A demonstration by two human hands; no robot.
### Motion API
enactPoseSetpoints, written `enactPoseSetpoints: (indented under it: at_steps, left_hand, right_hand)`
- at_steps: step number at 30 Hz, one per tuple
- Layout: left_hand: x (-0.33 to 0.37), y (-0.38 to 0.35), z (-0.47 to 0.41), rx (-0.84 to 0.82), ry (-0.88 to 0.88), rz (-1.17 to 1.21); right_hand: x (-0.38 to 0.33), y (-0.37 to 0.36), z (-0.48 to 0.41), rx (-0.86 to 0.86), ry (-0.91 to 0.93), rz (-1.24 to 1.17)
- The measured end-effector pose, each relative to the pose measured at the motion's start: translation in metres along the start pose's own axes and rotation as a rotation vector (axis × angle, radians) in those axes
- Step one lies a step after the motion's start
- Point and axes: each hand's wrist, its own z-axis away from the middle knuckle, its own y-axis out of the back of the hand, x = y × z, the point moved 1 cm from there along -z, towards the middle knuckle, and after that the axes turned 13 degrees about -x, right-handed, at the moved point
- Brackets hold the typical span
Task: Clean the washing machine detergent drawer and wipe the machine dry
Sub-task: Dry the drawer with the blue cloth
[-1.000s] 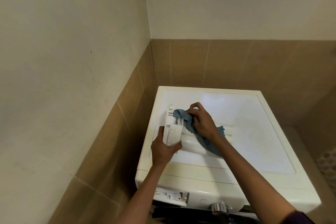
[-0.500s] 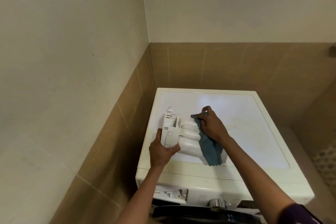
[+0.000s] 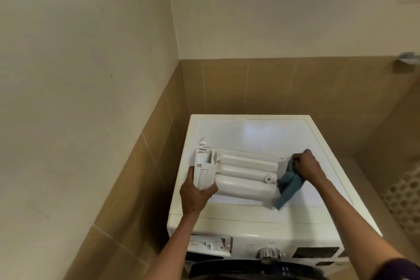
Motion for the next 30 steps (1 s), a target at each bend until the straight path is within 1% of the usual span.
enactPoseSetpoints:
  at_steps: [1,2,4,6,9,11,13,15,16,17,19,22,24,25,26,28,29,30]
  left_hand:
    - [-0.002,0.003,-0.001,0.016,-0.007,-0.002]
    - [-0.002,0.006,-0.002,0.031,-0.023,-0.01]
    - [0.002,0.01,-0.006,0.035,-0.07,-0.031]
    - [0.013,0.012,-0.013,0.005,-0.13,-0.065]
    - [0.037,0.014,-0.024,-0.054,-0.232,-0.205]
    - [0.06,0.017,-0.031,-0.101,-0.301,-0.327]
    - [0.084,0.02,-0.037,-0.144,-0.357,-0.489]
    - [0.103,0.022,-0.038,-0.158,-0.357,-0.632]
    - [0.109,0.023,-0.038,-0.162,-0.348,-0.668]
    - [0.112,0.023,-0.037,-0.162,-0.34,-0.686]
    - [0.115,0.024,-0.034,-0.153,-0.335,-0.712]
    - [0.122,0.023,-0.027,-0.15,-0.378,-0.784]
    - [0.131,0.018,-0.022,-0.145,-0.435,-0.896]
    - [0.135,0.016,-0.022,-0.148,-0.467,-0.963]
    - [0.139,0.014,-0.023,-0.155,-0.496,-1.019]
    - [0.146,0.012,-0.027,-0.168,-0.546,-1.105]
    - [0.149,0.011,-0.03,-0.177,-0.568,-1.147]
    - [0.152,0.01,-0.032,-0.187,-0.586,-1.182]
  right_hand:
    - [0.001,0.006,0.002,0.044,0.012,-0.034]
    - [-0.004,0.014,0.004,0.101,0.062,-0.078]
    - [-0.025,0.029,0.011,0.198,0.226,-0.196]
    - [-0.06,0.039,0.02,0.248,0.379,-0.296]
    - [-0.105,0.052,0.028,0.297,0.526,-0.456]
    - [-0.13,0.059,0.034,0.273,0.564,-0.592]
    - [-0.153,0.061,0.044,0.222,0.653,-0.67]
    - [-0.164,0.055,0.053,0.167,0.756,-0.715]
    - [-0.164,0.051,0.054,0.133,0.768,-0.78]
    - [-0.161,0.047,0.054,0.102,0.74,-0.883]
    - [-0.153,0.043,0.05,0.041,0.601,-1.088]
    - [-0.149,0.055,0.047,-0.029,0.384,-1.211]
    - [-0.147,0.068,0.048,-0.112,0.319,-1.369]
    - [-0.146,0.076,0.049,-0.157,0.301,-1.392]
    - [-0.143,0.083,0.05,-0.22,0.287,-1.322]
    - [-0.138,0.09,0.048,-0.324,0.234,-1.008]
    - [-0.134,0.09,0.046,-0.333,0.189,-0.937]
    - [-0.13,0.089,0.044,-0.316,0.143,-0.934]
